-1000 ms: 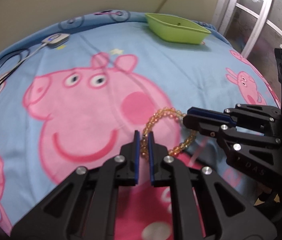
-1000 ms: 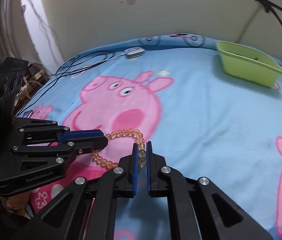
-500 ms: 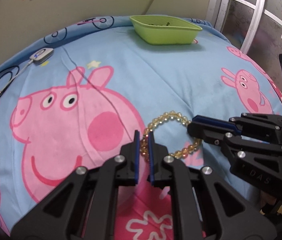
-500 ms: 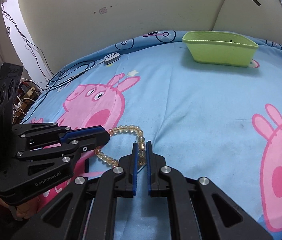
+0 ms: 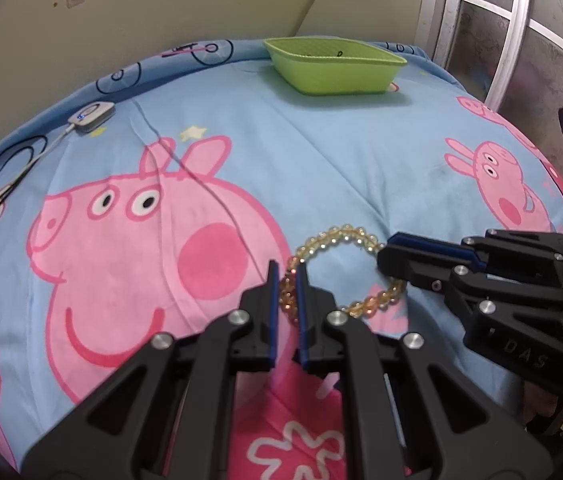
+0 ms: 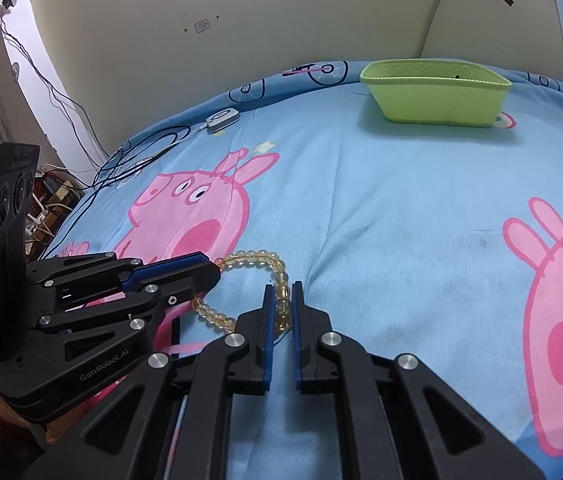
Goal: Organize jewelry
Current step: 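Hold the amber bead bracelet between both tools on the blanket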
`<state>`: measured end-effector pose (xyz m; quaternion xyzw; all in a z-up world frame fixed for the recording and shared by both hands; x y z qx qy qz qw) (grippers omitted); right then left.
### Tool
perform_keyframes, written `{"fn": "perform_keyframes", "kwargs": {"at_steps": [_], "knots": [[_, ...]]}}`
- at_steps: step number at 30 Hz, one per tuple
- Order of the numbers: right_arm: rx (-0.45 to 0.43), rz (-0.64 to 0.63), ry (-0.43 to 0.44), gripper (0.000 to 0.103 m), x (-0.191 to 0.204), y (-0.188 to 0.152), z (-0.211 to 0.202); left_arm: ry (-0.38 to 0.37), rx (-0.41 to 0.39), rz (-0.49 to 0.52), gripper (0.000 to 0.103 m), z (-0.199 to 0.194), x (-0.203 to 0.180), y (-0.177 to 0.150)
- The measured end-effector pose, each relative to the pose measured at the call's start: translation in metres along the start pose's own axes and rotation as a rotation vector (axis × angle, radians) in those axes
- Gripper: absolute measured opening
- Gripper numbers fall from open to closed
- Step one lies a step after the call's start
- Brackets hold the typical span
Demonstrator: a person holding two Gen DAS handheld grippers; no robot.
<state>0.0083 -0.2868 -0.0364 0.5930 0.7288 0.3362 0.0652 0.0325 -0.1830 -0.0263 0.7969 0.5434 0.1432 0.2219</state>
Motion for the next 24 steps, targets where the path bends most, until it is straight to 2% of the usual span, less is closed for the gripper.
{"fn": "perform_keyframes", "kwargs": {"at_steps": [13,16,18,21,24], "knots": [[-0.006,0.004,0.005,0.0,0.0,-0.001,-0.001,0.004,-0.006,0.003,0.008,0.0,0.0,-0.001],[-0.006,0.004,0.005,0.0,0.0,-0.001,-0.001,0.009,-0.005,-0.005,0.013,0.0,0.002,-0.001],[-0.006,-0.001,0.002,0.0,-0.001,0.0,-0.001,0.0,-0.002,-0.022,0.021,0.0,0.008,-0.001],[-0.009,-0.003,-0.008,0.0,0.001,-0.001,-0.002,-0.038,0.002,-0.047,0.022,0.001,0.014,0.0],[-0.012,-0.005,-0.017,0.0,0.002,-0.001,-0.002,-0.029,0.0,-0.041,0.022,0.001,0.013,0.0]]}}
Point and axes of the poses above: each gripper's, at about its wrist camera, not at the fingertips, and z roughly the way its jaws point, x to its left, y to its top, the point moved 4 cm from there along z, roughly the way its jaws point, and after that the axes turned 10 degrees about x, right-handed, at the moved point
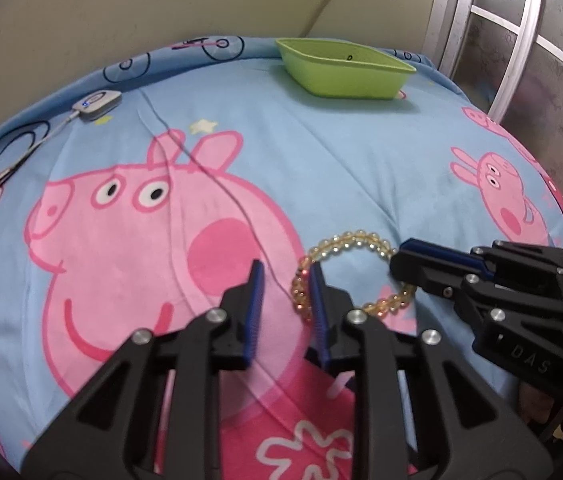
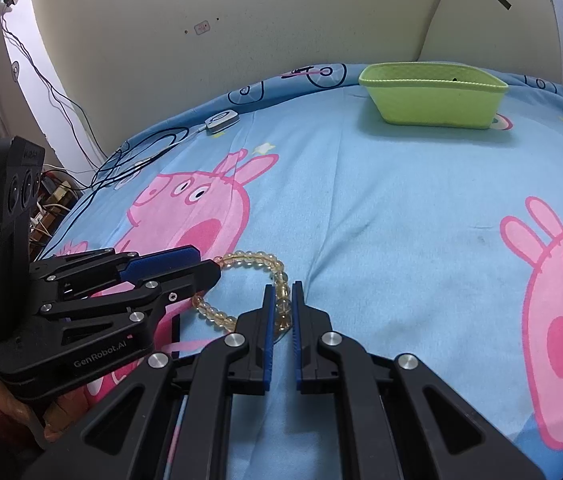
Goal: Organize jewelry
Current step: 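Hold the amber bead bracelet between both tools on the blanket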
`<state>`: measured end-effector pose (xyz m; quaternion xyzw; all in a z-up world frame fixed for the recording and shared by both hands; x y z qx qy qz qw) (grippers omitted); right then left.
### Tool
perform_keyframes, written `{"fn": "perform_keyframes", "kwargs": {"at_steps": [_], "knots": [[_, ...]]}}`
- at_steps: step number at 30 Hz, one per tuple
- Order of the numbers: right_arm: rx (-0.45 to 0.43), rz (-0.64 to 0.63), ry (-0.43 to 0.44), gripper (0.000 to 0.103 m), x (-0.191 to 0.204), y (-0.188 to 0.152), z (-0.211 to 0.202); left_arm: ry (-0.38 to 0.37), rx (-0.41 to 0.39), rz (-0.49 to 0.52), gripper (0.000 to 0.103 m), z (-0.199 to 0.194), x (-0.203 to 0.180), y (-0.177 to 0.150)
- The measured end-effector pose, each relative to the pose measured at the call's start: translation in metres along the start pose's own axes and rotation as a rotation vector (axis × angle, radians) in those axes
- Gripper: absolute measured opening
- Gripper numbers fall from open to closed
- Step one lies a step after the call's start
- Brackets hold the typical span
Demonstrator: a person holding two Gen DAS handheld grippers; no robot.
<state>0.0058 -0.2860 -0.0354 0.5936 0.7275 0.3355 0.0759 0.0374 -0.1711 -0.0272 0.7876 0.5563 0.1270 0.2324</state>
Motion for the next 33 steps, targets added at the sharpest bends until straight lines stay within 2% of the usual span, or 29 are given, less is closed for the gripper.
{"fn": "perform_keyframes", "kwargs": {"at_steps": [33], "knots": [[-0.029,-0.007,-0.051,0.0,0.0037,-0.0039,-0.0049,-0.018,-0.004,-0.003,0.024,0.0001,0.0011,-0.0005]]}}
Point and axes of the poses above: each gripper's, at about its wrist camera, not at the fingertips, and z roughly the way its jaws point, x to its left, y to its top, the point moved 4 cm from there along z, roughly the way its jaws point, and after that the axes turned 10 degrees about x, right-handed, at the moved point
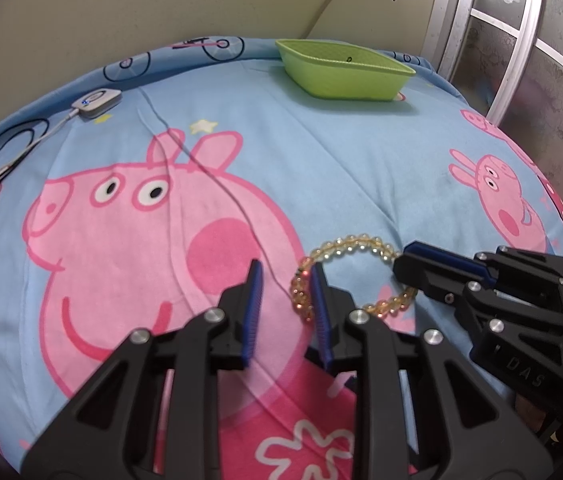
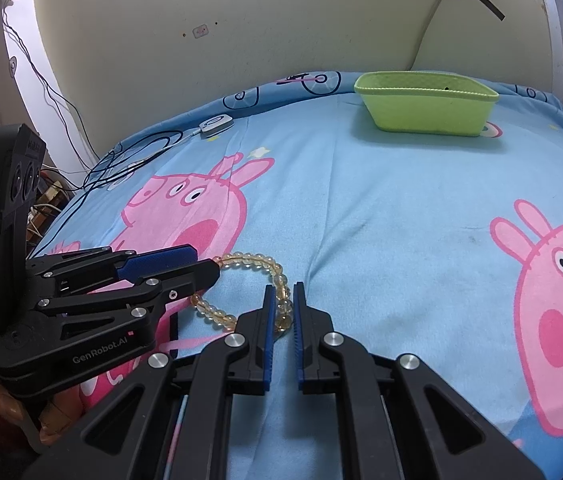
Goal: Organize jewelry
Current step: 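Hold the amber bead bracelet between both tools on the blanket, then lift the amber bracelet with both tools and carry it toward the green bowl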
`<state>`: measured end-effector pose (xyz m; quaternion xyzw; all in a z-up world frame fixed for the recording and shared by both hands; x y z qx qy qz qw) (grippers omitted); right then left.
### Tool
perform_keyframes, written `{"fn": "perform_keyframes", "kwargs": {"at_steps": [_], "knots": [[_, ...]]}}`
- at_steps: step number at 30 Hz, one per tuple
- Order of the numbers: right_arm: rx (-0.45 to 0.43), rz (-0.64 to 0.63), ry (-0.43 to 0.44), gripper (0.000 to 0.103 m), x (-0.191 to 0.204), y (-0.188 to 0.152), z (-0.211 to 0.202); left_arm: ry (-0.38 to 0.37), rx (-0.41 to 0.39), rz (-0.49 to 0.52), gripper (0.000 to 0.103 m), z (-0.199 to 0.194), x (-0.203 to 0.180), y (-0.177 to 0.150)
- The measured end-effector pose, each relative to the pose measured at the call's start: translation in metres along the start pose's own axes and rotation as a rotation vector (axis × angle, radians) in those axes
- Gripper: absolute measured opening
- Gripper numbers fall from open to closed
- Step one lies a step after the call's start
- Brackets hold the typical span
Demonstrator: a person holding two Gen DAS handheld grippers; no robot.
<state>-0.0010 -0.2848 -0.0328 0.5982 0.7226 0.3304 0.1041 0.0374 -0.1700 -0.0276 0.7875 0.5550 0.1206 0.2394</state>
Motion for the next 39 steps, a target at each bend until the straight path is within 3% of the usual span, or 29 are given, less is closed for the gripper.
{"fn": "perform_keyframes", "kwargs": {"at_steps": [5,15,19,22,25,33,34,36,38,39], "knots": [[-0.011,0.015,-0.021,0.0,0.001,-0.003,-0.003,-0.014,0.003,0.027,0.036,0.002,-0.004,0.0],[-0.009,0.038,0.0,0.0,-0.003,-0.004,-0.002,-0.011,-0.001,0.038,0.041,0.002,-0.008,-0.002],[-0.009,0.046,0.011,0.0,-0.004,-0.004,-0.002,-0.1,-0.01,-0.008,0.052,-0.003,0.002,-0.003],[-0.009,0.045,0.013,0.0,-0.006,-0.003,-0.001,-0.188,-0.015,-0.084,0.052,-0.005,0.02,-0.005],[-0.01,0.049,0.014,0.0,-0.005,-0.004,-0.002,-0.227,-0.018,-0.12,0.052,-0.007,0.028,-0.006],[-0.007,0.044,0.016,0.0,-0.004,-0.004,-0.002,-0.14,-0.003,-0.012,0.052,-0.01,0.012,-0.011],[-0.005,0.04,0.015,0.0,-0.004,-0.004,-0.002,-0.114,0.005,0.011,0.051,-0.009,0.007,-0.012],[0.0,0.009,-0.001,0.0,0.0,-0.004,-0.001,-0.073,0.014,0.034,0.028,-0.009,0.005,-0.013],[0.009,-0.045,-0.017,0.0,0.008,-0.003,0.001,-0.151,0.038,0.034,0.009,-0.008,-0.001,-0.011],[0.014,-0.069,-0.023,0.0,0.011,-0.001,0.003,-0.159,0.045,0.024,0.009,-0.007,-0.001,-0.009]]}}
Point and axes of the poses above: each gripper's, at about its wrist camera, not at the fingertips, and z roughly the way its jaws point, x to its left, y to its top, the point moved 4 cm from there along z, roughly the way its jaws point, and after that the axes turned 10 degrees about x, right-handed, at the moved point
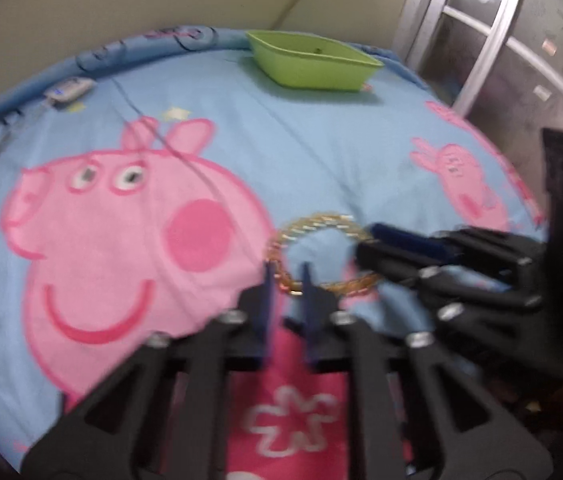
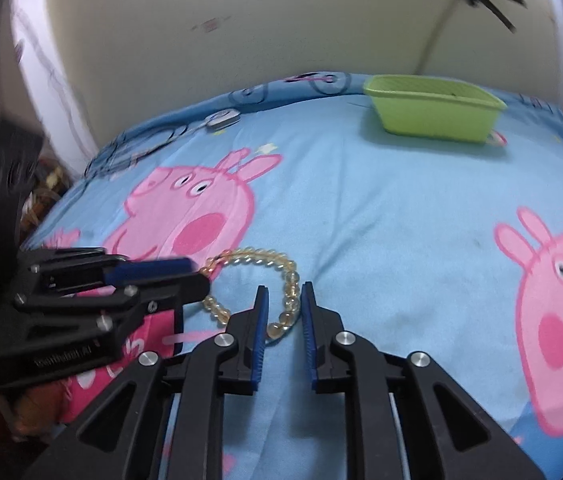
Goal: Organize jewelry
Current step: 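Lift the amber bracelet with both tools and carry it toward the green bowl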
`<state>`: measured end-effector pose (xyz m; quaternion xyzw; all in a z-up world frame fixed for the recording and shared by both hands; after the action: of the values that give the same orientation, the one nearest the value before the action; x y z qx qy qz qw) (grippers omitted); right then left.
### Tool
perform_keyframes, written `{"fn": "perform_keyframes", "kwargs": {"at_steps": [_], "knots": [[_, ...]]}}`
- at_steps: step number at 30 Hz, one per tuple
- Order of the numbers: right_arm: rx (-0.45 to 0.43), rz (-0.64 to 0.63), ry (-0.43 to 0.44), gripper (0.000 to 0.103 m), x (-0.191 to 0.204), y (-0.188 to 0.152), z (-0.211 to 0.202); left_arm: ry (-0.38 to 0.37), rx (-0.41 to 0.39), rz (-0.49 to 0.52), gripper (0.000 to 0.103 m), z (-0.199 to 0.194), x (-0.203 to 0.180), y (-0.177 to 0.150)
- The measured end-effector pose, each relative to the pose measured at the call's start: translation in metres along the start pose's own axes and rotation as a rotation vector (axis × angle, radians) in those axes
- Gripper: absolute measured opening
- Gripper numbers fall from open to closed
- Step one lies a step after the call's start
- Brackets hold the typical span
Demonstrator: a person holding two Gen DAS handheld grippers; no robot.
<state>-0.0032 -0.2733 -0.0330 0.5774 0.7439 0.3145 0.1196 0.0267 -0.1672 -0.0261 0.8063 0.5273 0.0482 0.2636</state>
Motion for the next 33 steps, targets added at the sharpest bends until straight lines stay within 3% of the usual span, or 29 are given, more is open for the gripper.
{"fn": "perform_keyframes", "kwargs": {"at_steps": [3,5,10,16,19,22,24,33], "knots": [[0.016,-0.003,0.062,0.0,0.002,0.006,0.002,-0.037,0.013,-0.019,0.0,0.003,-0.002,0.008],[-0.006,0.01,0.091,0.0,0.0,0.013,-0.003,-0.081,0.014,-0.046,0.0,0.0,0.0,0.016],[-0.078,0.01,0.113,0.0,-0.009,0.038,-0.021,-0.09,-0.036,-0.02,0.0,-0.017,-0.008,0.047],[-0.18,0.026,0.161,0.0,-0.035,0.097,-0.049,-0.084,-0.131,0.049,0.0,-0.037,-0.023,0.111],[-0.219,0.012,0.159,0.0,-0.043,0.116,-0.063,-0.087,-0.177,0.078,0.0,-0.044,-0.025,0.122],[-0.229,-0.008,0.152,0.0,-0.047,0.125,-0.07,-0.062,-0.216,0.13,0.01,-0.047,-0.029,0.121],[-0.227,-0.016,0.161,0.0,-0.048,0.129,-0.075,-0.048,-0.228,0.155,0.024,-0.047,-0.033,0.118],[-0.252,-0.103,0.134,0.0,-0.027,0.127,-0.119,-0.102,-0.286,0.19,0.035,-0.068,-0.039,0.102]]}}
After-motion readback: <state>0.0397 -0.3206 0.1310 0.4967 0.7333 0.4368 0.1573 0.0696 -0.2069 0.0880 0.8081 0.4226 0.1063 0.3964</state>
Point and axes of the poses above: each gripper's, at about its wrist camera, not at the fingertips, and z roughly the way its jaws point, x to its left, y to its top, the point moved 4 cm from there along z, roughly the way its jaws point, and after that the axes turned 10 degrees about x, right-handed, at the moved point
